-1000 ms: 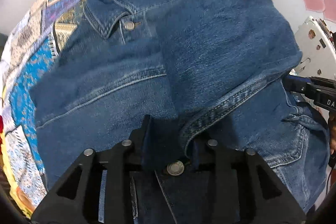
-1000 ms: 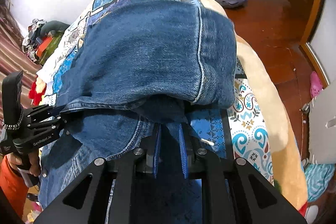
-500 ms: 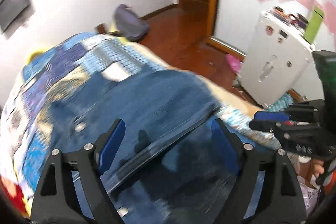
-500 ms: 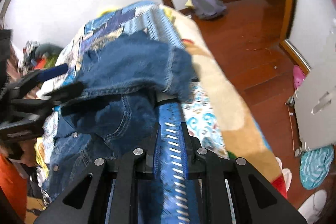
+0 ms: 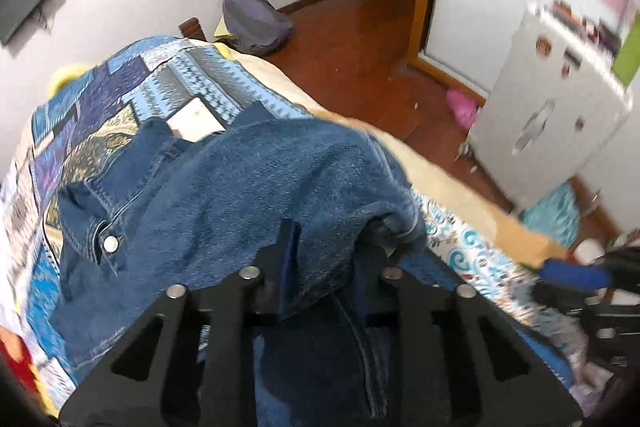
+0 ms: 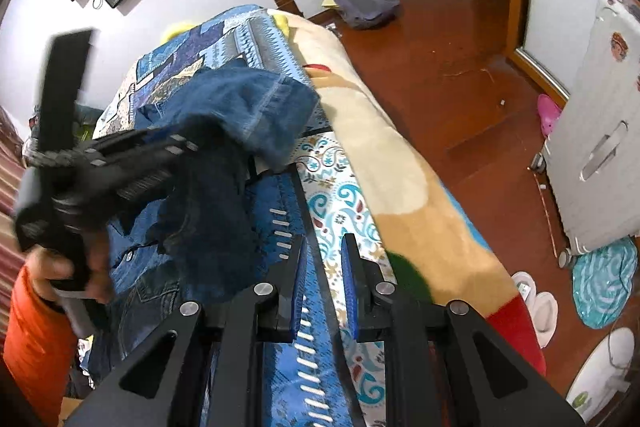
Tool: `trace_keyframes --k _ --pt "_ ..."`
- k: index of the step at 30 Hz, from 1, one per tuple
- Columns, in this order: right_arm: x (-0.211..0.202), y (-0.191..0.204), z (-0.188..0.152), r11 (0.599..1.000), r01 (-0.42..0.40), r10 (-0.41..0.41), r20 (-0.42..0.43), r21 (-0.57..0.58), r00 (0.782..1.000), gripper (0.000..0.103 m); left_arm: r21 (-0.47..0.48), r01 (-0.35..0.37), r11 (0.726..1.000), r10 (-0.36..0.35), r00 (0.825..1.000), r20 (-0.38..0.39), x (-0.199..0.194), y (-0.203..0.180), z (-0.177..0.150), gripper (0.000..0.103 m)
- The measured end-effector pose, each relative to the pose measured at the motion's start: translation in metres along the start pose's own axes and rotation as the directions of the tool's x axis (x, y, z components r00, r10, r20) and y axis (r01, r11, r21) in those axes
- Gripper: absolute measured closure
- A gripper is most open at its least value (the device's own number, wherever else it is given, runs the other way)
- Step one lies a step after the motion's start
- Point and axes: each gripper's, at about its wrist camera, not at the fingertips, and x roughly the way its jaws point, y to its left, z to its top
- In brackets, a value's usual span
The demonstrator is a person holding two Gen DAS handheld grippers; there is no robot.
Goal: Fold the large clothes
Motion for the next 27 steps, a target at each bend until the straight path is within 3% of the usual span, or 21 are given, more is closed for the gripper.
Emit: trace_keyframes --k 5,10,14,17,19,23,27 --pt "0.013 0.021 0.015 0.998 -0.026 0.026 -0.002 -0.049 1.0 0.09 -0.068 0.078 0.995 -0.07 0.991 0.116 -0.054 0.025 0.008 0.085" --pt "0.017 0.054 0.031 0.991 -0.057 0.059 0.017 -0.121 0.998 0.09 -0.14 0.053 0.989 -0.024 0.98 0.198 -0.096 0.068 0.002 0.087" --pt "0.02 0.084 0.045 0.977 -0.048 0.062 0.063 -0.206 0.996 0.09 -0.223 0.005 0.975 0.044 0.976 0.214 -0.121 0.116 -0.027 0.089" --pt "0.036 0.097 0.055 0.97 -0.04 0.054 0.052 -0.239 0.997 0.09 -0.298 -0.048 0.953 0.103 0.98 0.172 -0.125 0.161 -0.065 0.091" --pt "0.055 0.099 0.059 0.966 0.0 0.006 0.022 -0.258 1.0 0.09 -0.356 -0.071 0.932 0.122 0.985 0.124 -0.12 0.184 -0.095 0.091" --pt "0.099 0.084 0.058 0.948 0.164 -0.185 -0.052 -0.273 0.981 0.09 -0.471 -0.132 0.872 0.153 0.988 0.006 -0.099 0.227 -0.162 0.091" --pt "0.101 0.069 0.054 0.966 0.131 -0.15 -0.071 -0.222 0.986 0.09 -0.596 -0.07 0.8 0.02 0.996 -0.09 -0.063 0.256 -0.233 0.085"
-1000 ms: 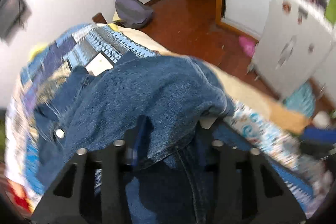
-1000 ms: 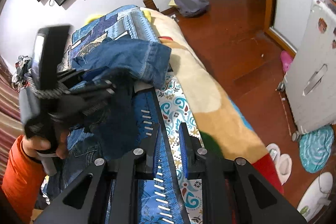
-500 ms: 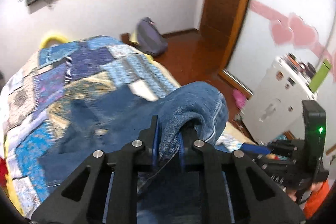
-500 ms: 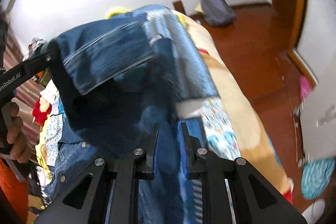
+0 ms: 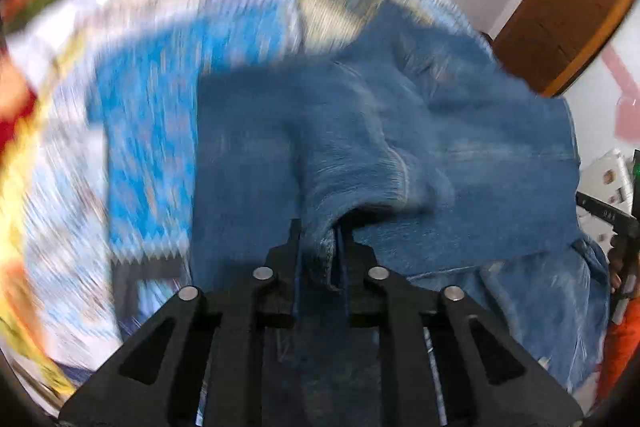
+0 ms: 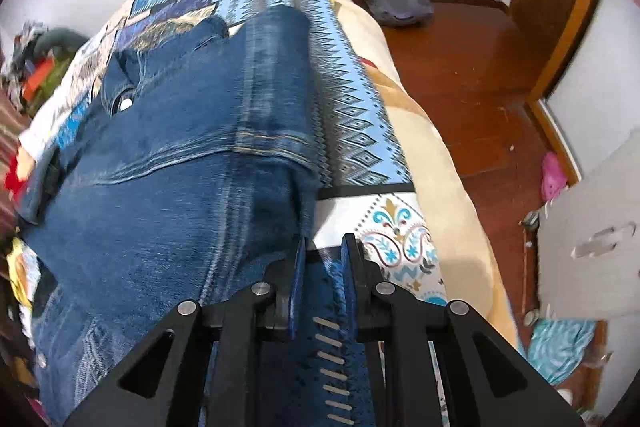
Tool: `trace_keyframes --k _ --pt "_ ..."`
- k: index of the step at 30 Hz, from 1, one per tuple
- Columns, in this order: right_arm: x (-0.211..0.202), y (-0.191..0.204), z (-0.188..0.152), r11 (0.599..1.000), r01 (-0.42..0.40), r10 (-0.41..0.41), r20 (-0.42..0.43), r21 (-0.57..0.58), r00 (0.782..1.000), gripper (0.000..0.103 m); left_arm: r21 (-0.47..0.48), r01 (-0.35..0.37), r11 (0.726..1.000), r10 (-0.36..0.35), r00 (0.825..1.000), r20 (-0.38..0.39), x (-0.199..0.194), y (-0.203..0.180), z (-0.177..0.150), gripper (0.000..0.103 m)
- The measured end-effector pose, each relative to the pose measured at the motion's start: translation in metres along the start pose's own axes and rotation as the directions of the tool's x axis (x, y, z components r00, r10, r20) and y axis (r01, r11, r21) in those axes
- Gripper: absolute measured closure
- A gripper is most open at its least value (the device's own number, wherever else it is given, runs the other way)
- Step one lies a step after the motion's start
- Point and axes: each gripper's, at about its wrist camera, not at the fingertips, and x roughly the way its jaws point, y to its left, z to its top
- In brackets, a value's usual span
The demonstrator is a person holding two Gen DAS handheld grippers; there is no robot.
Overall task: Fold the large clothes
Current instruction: 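Grasp the folded sleeve with the left gripper and smooth it flat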
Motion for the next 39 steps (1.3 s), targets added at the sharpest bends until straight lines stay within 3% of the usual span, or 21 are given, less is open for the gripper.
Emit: trace_keyframes --k 4,7,8,9,14,16,17,18,20,23,27,31,33,39 --pt "-0.001 -0.006 -0.002 0.998 0.043 -0.041 -0.04 0.038 0.998 0.09 -0.037 0.027 0.999 -0.026 1.0 0.014 0.007 0.019 -0.016 0.076" --pt "-0.006 -0.008 -0.003 0.998 0.018 -0.014 -0.053 0.059 0.998 0.09 -0.022 -0.003 1.0 0.003 1.0 0.03 0.001 0.019 -0.014 0.056" --pt "-0.012 -0.009 -0.005 0.998 -0.001 0.004 -0.042 0.069 0.999 0.09 -0.007 -0.019 1.0 0.019 0.999 0.035 0.0 0.017 -0.012 0.045" --pt "-0.016 -0.009 -0.004 0.997 -0.012 0.014 -0.03 0.074 0.999 0.09 0.011 -0.024 1.0 0.024 0.999 0.048 -0.002 0.015 -0.01 0.042" --pt "-0.043 0.008 0.005 0.994 -0.083 0.08 0.045 0.072 0.996 0.09 0.031 -0.031 0.999 0.029 0.998 0.049 0.003 0.011 0.005 0.04" --pt "-0.049 0.018 0.009 0.994 -0.098 0.094 0.064 0.056 0.993 0.09 0.013 -0.089 0.996 0.089 0.995 0.05 0.013 0.017 0.012 0.041" --pt "-0.053 0.026 0.011 0.993 -0.109 0.106 0.082 0.041 0.991 0.09 0.005 -0.128 0.992 0.127 0.99 0.062 0.014 0.019 0.014 0.049" --pt "-0.055 0.032 0.012 0.993 -0.118 0.115 0.096 0.027 0.989 0.09 0.001 -0.205 0.979 0.204 0.975 0.089 0.014 0.022 0.015 0.053" --pt "-0.057 0.047 0.013 0.992 -0.126 0.127 0.105 -0.012 0.986 0.09 0.0 -0.26 0.966 0.258 0.96 0.108 0.013 0.027 0.012 0.053" --pt "-0.045 0.076 0.012 0.986 -0.11 0.12 0.076 -0.126 0.99 0.09 -0.014 -0.219 0.976 0.22 0.97 0.102 0.012 0.037 0.004 0.05" --pt "-0.012 0.094 0.004 0.971 -0.053 0.06 0.021 -0.234 0.998 0.09 -0.026 -0.192 0.981 0.193 0.977 0.091 0.005 0.051 -0.004 0.036" --pt "-0.008 0.086 -0.001 0.967 -0.086 0.098 0.04 -0.24 0.994 0.09 -0.078 -0.154 0.985 0.16 0.983 0.086 -0.017 0.07 -0.015 0.032" --pt "-0.01 0.081 -0.002 0.965 -0.093 0.103 0.028 -0.247 0.994 0.09 -0.104 -0.132 0.986 0.141 0.986 0.087 -0.025 0.082 -0.019 0.024" --pt "-0.02 0.069 -0.013 0.957 -0.118 0.132 0.033 -0.263 0.991 0.09 -0.151 -0.152 0.977 0.168 0.981 0.1 -0.042 0.106 -0.019 0.024"
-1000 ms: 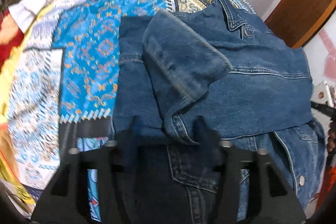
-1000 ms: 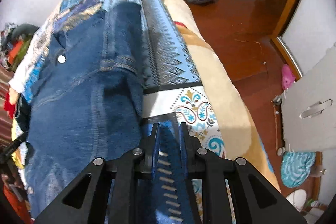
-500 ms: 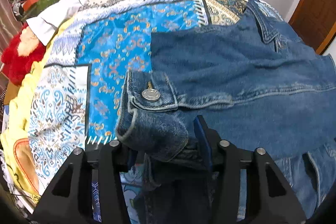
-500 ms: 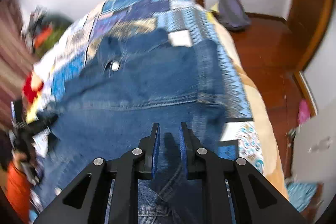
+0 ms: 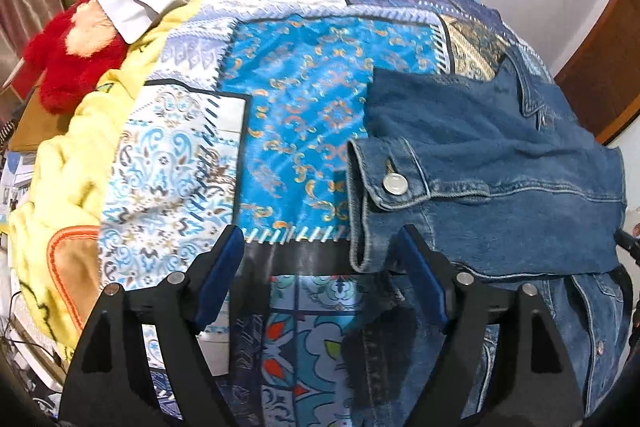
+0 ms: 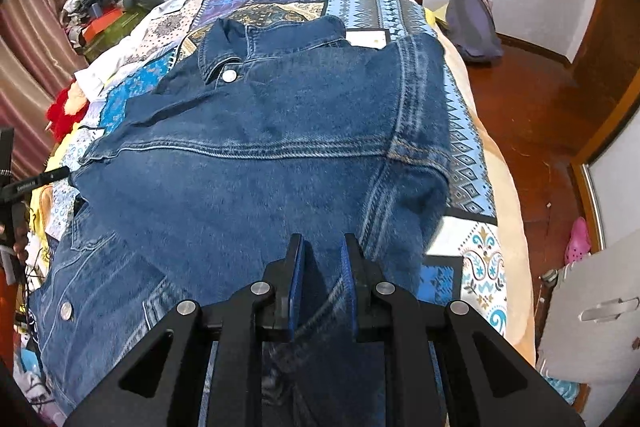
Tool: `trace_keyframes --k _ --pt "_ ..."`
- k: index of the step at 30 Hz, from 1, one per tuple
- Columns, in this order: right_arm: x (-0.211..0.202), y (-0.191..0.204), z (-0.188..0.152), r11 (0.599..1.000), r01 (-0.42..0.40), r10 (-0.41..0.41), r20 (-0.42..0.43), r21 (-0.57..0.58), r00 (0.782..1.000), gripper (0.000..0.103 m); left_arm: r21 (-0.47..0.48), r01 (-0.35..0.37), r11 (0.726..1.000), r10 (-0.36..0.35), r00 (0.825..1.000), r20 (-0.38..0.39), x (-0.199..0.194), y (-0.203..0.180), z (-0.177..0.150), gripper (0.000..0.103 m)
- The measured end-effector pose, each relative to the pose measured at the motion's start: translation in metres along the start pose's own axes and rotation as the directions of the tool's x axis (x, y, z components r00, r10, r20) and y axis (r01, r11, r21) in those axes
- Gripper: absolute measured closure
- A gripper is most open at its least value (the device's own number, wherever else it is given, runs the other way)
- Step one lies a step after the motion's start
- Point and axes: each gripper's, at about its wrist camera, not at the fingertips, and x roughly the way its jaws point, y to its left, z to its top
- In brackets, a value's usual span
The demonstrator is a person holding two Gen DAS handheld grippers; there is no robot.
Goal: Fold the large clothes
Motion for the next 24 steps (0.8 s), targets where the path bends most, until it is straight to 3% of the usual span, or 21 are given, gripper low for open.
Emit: trace_keyframes --k 3,5,7,8,9,15,21,24 --pt "-0.003 -0.004 -0.007 0.998 0.06 -0.06 -0.005 0.009 0.998 0.09 0.001 0.003 1.0 -0.003 1.0 0.011 -0.005 0.001 0.002 0.024" --pt "0.0 -0.007 -0.012 0.995 0.104 -0.104 -0.02 0.007 0.994 0.076 0.011 0.022 1.0 -0.022 1.0 0.012 -0.007 -0.003 0.002 0.024" --pt "-0.001 -0.016 -0.017 0.986 0.159 -0.159 0.0 0.038 0.987 0.027 0.03 0.046 0.999 -0.046 0.999 0.009 -0.008 -0.01 0.002 0.024" --pt "-0.001 -0.023 -0.019 0.977 0.206 -0.206 -0.003 0.056 0.979 0.018 0.04 0.052 0.998 -0.052 0.999 0.007 -0.007 -0.015 0.002 0.024" --pt "0.0 -0.028 -0.02 0.978 0.199 -0.199 -0.005 0.068 0.98 0.014 0.058 0.059 0.997 -0.059 0.998 0.004 -0.007 -0.022 0.002 0.024" --pt "-0.008 -0.06 -0.016 0.975 0.075 -0.071 -0.026 0.211 0.997 0.014 0.141 0.067 0.988 -0.069 0.998 0.006 0.001 -0.049 0.013 0.024" --pt "-0.014 -0.063 0.02 0.968 0.032 -0.046 0.05 0.25 0.998 0.014 0.098 0.091 0.991 -0.086 0.995 -0.053 0.039 -0.047 0.054 0.023" --pt "-0.002 -0.065 0.042 0.969 -0.002 -0.013 0.057 0.248 0.998 0.014 0.064 0.065 0.996 -0.06 0.995 -0.079 0.061 -0.042 0.078 0.023"
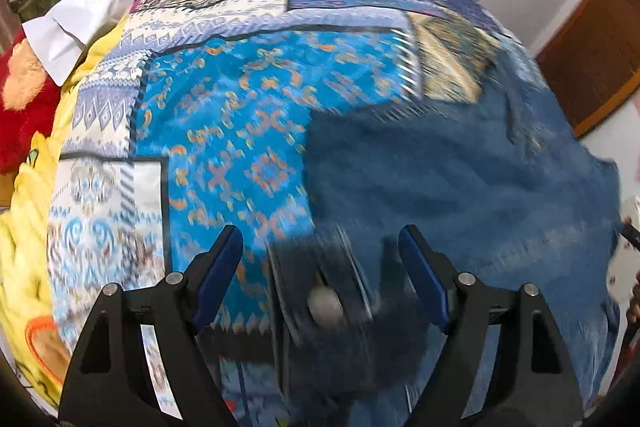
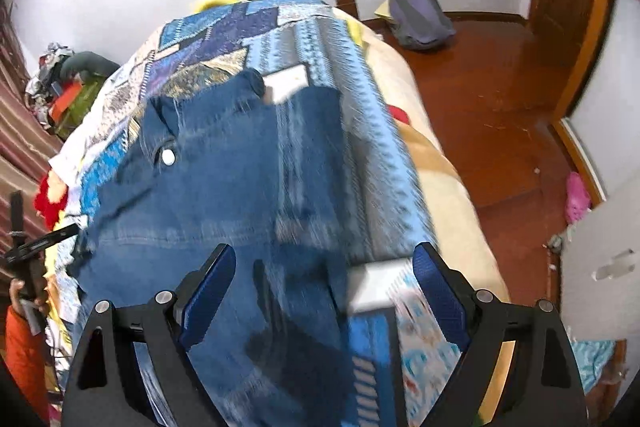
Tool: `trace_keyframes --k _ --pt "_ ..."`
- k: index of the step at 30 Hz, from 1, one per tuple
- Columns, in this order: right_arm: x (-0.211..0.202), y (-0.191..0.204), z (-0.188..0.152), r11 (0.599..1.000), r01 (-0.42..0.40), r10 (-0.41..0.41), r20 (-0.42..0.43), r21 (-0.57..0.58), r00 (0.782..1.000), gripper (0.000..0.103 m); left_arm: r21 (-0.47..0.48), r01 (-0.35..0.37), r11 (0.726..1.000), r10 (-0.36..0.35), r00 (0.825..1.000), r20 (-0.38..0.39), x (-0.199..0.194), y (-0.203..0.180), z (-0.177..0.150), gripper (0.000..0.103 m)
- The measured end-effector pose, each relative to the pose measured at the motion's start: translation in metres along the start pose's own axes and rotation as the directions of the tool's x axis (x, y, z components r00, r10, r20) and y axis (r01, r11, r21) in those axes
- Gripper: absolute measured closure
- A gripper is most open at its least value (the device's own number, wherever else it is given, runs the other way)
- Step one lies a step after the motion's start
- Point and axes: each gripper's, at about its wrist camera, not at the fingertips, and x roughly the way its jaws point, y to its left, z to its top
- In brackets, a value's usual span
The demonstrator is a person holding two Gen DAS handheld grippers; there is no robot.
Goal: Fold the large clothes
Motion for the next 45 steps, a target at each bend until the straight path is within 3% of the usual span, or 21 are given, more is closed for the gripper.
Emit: trace_keyframes --k 5,7,11,13,14,16,17,19,22,25,30,34,38,41,44,45 --pt "0.033 0.005 0.029 0.999 -0.037 0.038 -0.016 0.032 0.999 0.015 -0.017 0.029 0.999 -0.03 0.998 -0.049 0.034 0.008 0.03 0.023" --pt "0.046 0.003 0.034 0.998 -0.028 0.03 -0.03 0.05 0.999 0.02 -0.049 0.047 0.998 -0.051 0.995 -0.081 0.053 0.012 0.036 0.023" --pt "0.07 -0.008 0.043 0.99 -0.047 0.054 -0.048 0.136 0.997 0.033 -0.166 0.178 0.97 -0.199 0.972 -0.124 0.081 0.02 0.043 0.028" --pt "0.078 -0.012 0.047 0.981 -0.067 0.077 -0.045 0.18 0.996 0.043 -0.172 0.217 0.961 -0.232 0.97 -0.076 0.078 0.019 0.047 0.043" --pt "0.08 -0.011 0.05 0.981 -0.069 0.076 -0.035 0.182 0.996 0.048 -0.164 0.246 0.955 -0.258 0.964 -0.057 0.075 0.017 0.05 0.064" --pt "0.084 -0.007 0.057 0.981 -0.084 0.092 -0.038 0.175 0.995 0.068 -0.152 0.237 0.96 -0.245 0.969 -0.035 0.069 0.012 0.053 0.077" --pt "0.087 -0.004 0.06 0.981 -0.093 0.101 -0.042 0.173 0.994 0.071 -0.116 0.222 0.968 -0.225 0.974 -0.015 0.063 0.006 0.054 0.088" --pt "0.09 0.004 0.067 0.982 -0.101 0.11 -0.048 0.159 0.993 0.082 -0.053 0.147 0.988 -0.145 0.989 0.031 0.048 -0.005 0.054 0.089" --pt "0.085 0.024 0.077 0.991 -0.102 0.104 -0.025 0.091 0.994 0.089 0.007 0.071 0.997 -0.071 0.991 0.11 0.021 -0.015 0.053 0.09" --pt "0.079 0.045 0.09 0.992 -0.123 0.123 -0.005 0.029 0.992 0.091 0.038 0.002 0.999 -0.008 0.986 0.168 -0.007 -0.012 0.053 0.09" --pt "0.08 0.101 0.115 0.984 -0.144 0.148 0.032 -0.103 0.988 0.091 -0.012 -0.055 0.998 0.056 0.979 0.198 -0.034 0.023 0.05 0.09" --pt "0.098 0.132 0.122 0.977 -0.121 0.129 0.031 -0.174 0.991 0.091 -0.06 -0.113 0.992 0.121 0.981 0.151 -0.022 0.052 0.044 0.09" --pt "0.12 0.146 0.118 0.969 -0.027 0.035 0.028 -0.245 0.999 0.09 -0.088 -0.095 0.992 0.102 0.991 0.082 0.008 0.068 0.039 0.089" --pt "0.136 0.144 0.115 0.958 0.009 -0.012 -0.008 -0.285 1.0 0.087 -0.08 -0.126 0.989 0.13 0.99 0.045 0.03 0.068 0.036 0.087" --pt "0.146 0.136 0.111 0.957 0.05 -0.062 -0.032 -0.285 0.998 0.067 -0.084 -0.146 0.986 0.147 0.989 0.003 0.047 0.066 0.032 0.084" --pt "0.148 0.133 0.11 0.956 0.08 -0.091 -0.027 -0.284 0.995 0.051 -0.088 -0.147 0.985 0.147 0.989 -0.013 0.054 0.067 0.03 0.081"
